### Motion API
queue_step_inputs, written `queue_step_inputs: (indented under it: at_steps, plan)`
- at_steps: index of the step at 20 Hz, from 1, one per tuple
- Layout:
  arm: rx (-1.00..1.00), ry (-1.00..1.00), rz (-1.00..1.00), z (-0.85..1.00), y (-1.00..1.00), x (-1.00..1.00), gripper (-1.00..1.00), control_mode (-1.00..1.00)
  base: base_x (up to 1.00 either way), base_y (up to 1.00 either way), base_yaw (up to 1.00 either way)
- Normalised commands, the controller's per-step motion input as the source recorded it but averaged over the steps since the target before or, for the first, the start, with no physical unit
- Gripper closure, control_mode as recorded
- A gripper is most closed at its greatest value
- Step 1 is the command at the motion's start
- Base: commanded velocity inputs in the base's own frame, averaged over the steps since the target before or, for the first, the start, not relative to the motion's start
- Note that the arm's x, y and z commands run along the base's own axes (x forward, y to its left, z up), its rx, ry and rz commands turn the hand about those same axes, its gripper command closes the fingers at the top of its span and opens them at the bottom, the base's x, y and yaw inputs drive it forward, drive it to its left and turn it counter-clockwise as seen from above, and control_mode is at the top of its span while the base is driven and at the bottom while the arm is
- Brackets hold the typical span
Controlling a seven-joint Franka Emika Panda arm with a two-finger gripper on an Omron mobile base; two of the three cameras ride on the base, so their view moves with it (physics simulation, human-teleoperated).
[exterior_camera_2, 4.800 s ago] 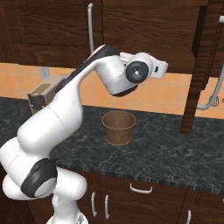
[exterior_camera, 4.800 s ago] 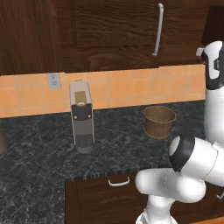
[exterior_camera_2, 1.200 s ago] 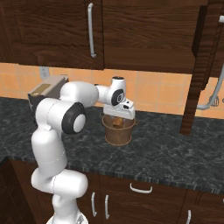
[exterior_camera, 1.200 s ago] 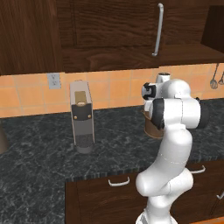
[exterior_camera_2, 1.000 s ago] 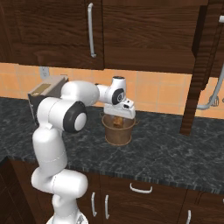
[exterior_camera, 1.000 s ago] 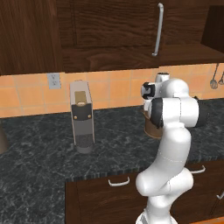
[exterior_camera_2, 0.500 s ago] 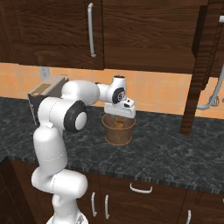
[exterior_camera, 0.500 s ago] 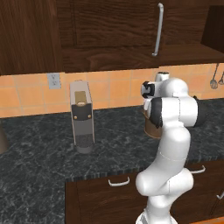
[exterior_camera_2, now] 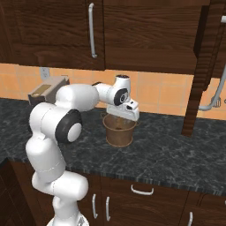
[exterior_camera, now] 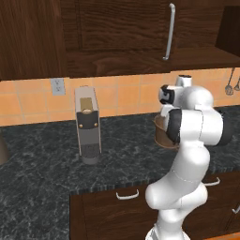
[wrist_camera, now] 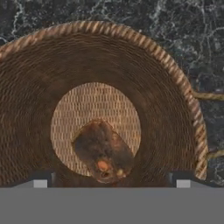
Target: Open the cabinet, pick up the bread from the cabinet and place it in the basket. Then move the basket to the dining counter.
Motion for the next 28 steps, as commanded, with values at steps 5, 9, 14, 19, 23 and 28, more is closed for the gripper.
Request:
queue_step_inputs:
  at_steps: [5, 9, 14, 19, 23, 28]
  plan:
    - [0.0, 0.0, -0.35, 0.0, -0.51, -0.22, -1.0, -1.0, 0.0, 0.0, 0.0]
    - [0.0, -0.02, -0.38, 0.01, -0.4, -0.31, -1.0, -1.0, 0.0, 0.0, 0.0]
    - [0.12, 0.0, -0.15, -0.03, -0.01, 0.0, -1.0, -1.0, 0.0, 0.0, 0.0]
    - [0.07, 0.0, -0.01, -0.28, 0.04, -0.01, -1.0, -1.0, 0.0, 0.0, 0.0]
    - [0.0, 0.0, 0.0, -0.4, 0.16, -0.04, -1.0, -1.0, 0.0, 0.0, 0.0]
    - [0.02, 0.0, 0.0, -0.37, 0.25, 0.0, -1.0, -1.0, 0.0, 0.0, 0.0]
